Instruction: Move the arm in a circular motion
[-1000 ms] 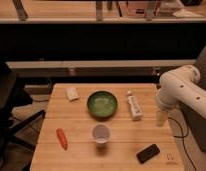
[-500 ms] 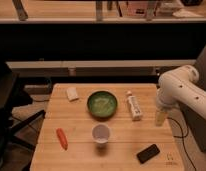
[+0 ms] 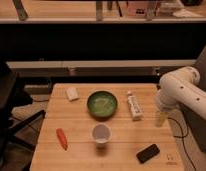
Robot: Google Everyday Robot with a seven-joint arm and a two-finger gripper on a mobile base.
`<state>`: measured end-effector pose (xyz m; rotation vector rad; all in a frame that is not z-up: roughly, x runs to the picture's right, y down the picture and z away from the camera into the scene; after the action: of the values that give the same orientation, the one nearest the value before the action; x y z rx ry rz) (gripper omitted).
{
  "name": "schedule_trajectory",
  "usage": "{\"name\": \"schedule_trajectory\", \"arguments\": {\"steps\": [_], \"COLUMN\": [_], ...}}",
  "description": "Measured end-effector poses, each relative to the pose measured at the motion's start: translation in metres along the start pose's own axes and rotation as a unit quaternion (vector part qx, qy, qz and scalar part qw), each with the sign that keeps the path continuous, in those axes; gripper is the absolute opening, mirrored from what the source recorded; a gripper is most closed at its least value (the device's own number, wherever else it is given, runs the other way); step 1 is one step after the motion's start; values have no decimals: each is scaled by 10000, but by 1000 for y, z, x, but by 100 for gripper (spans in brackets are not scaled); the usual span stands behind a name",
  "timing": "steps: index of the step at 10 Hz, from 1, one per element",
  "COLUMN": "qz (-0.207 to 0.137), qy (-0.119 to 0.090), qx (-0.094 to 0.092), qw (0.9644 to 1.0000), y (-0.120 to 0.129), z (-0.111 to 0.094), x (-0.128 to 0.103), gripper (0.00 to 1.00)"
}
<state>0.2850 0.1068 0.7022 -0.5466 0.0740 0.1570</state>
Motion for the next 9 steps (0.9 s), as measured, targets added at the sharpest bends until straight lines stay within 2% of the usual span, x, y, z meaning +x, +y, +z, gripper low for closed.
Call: {"name": "schedule_trajectory", "arguments": {"steps": [3,8,9], "qz": [88,248,275], "qy": [-3,-24,-30], "qx": [4,33,33], "qw": [10000,9997,9996], "y": [2,-1,-2], "z": [2,4,4], "x": [10,12,14], "gripper": [77,79,73]}}
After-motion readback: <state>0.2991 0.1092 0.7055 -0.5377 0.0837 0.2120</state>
